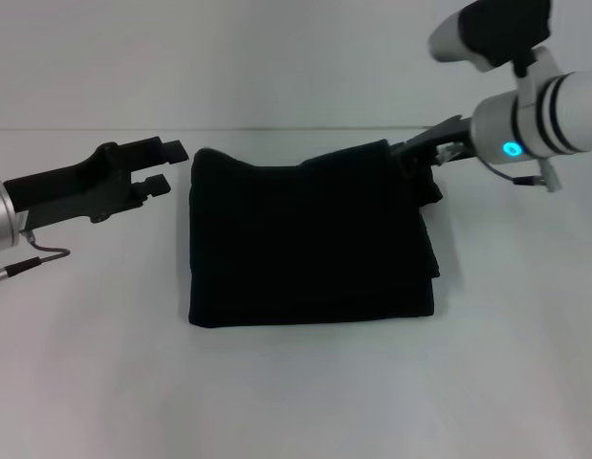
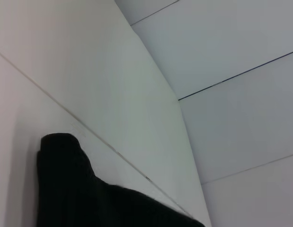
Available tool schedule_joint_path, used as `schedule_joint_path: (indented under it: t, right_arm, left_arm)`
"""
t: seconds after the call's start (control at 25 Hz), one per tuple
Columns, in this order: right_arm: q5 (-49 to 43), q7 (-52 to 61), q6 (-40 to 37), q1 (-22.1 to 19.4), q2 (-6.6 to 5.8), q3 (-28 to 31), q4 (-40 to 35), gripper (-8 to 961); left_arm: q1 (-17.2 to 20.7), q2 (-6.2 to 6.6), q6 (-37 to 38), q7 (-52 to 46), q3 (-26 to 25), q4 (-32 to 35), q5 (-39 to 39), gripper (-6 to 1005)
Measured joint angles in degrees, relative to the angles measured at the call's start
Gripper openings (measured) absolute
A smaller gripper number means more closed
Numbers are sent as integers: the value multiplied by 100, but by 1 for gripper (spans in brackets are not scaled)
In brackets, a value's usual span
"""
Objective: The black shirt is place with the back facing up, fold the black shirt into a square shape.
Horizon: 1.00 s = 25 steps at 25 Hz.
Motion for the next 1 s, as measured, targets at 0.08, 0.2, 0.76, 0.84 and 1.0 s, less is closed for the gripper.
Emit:
schedule_joint_path:
  t: [0.08, 0.2, 0.76, 0.84, 1.0]
  right_arm:
    - [-59, 166, -91, -85, -11, 1, -170, 10]
    - [-74, 336, -100, -131, -68, 3, -169, 11]
    - [-95, 448, 162, -69, -180, 78, 515, 11]
    - [-97, 637, 207, 20, -279, 107, 737, 11]
    - [-47, 1105, 191, 220, -433, 388, 1163, 103]
  left_arm:
    - [-11, 0, -9, 0, 0, 0, -2, 666]
    - [-19, 0, -13, 6, 0, 0, -5, 666]
    - [21, -34, -7, 50, 0, -5, -57, 666]
    - [15, -39, 3, 57, -1, -7, -59, 666]
    - [-10, -50, 8, 65, 0, -64, -65, 666]
